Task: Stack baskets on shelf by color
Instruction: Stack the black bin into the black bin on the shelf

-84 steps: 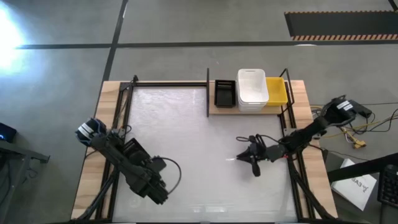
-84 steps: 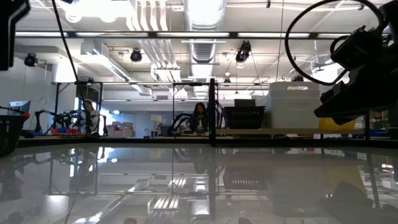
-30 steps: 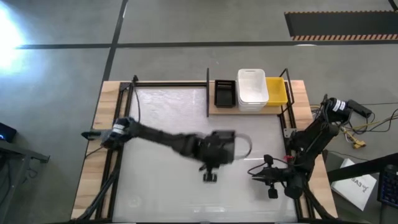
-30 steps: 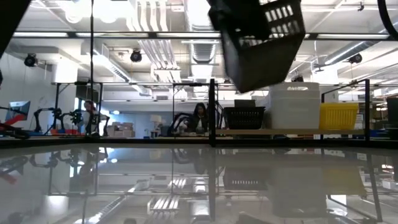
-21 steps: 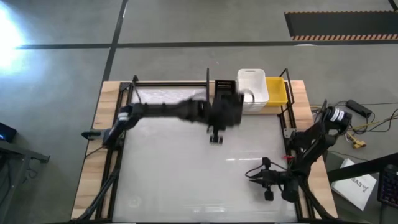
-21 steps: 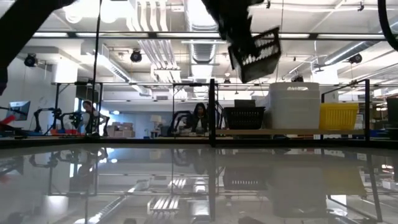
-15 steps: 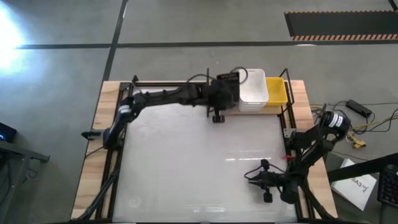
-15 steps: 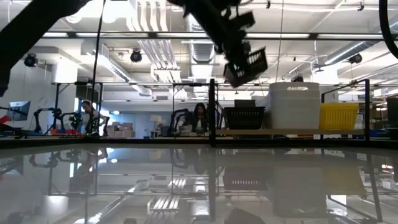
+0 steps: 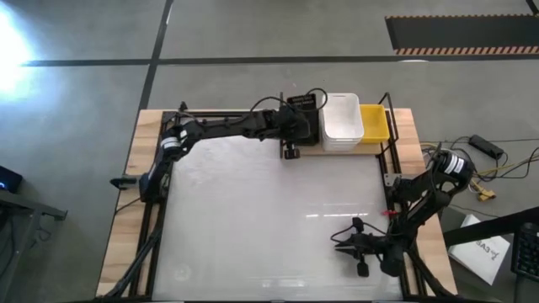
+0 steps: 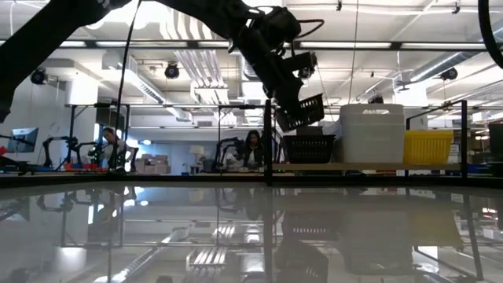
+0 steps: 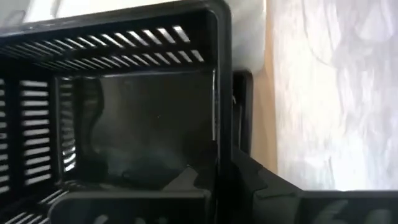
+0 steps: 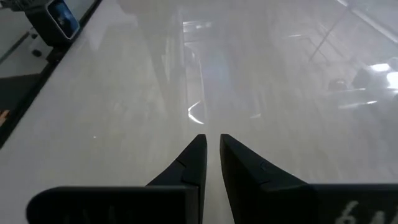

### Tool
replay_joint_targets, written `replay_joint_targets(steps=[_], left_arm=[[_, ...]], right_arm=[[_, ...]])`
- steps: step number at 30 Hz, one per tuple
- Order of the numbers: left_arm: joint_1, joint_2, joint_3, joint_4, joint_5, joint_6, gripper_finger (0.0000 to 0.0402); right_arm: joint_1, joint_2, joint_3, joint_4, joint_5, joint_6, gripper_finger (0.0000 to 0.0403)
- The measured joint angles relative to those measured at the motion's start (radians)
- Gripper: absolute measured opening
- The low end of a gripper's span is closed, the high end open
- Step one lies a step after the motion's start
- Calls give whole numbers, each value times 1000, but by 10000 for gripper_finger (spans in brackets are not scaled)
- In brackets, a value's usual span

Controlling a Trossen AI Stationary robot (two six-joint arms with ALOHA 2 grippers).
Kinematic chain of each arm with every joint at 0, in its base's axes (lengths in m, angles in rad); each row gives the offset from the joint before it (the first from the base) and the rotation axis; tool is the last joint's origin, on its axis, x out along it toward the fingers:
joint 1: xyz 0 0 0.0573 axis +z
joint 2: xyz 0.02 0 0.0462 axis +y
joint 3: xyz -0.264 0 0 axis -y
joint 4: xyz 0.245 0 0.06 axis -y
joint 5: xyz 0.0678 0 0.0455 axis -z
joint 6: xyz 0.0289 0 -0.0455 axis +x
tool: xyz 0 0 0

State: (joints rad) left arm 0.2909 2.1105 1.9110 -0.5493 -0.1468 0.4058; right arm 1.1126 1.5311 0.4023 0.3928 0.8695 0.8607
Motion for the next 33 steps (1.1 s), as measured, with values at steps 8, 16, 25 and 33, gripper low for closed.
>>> replay_joint_targets(steps=[8,16,25,33], left_arm=[[-6,-3,-36,18,6,1,0],[-15,3,-96,130,6,3,0],[-16,0,-141,178,6,28,0],[-16,0,-150,182,6,29,34]], right_arm=[[0,-13,1,3,14,-35,38],[0,-12,1,4,14,-35,38],[0,-12,1,6,14,-34,38],[0,-12,1,6,15,-34,38]])
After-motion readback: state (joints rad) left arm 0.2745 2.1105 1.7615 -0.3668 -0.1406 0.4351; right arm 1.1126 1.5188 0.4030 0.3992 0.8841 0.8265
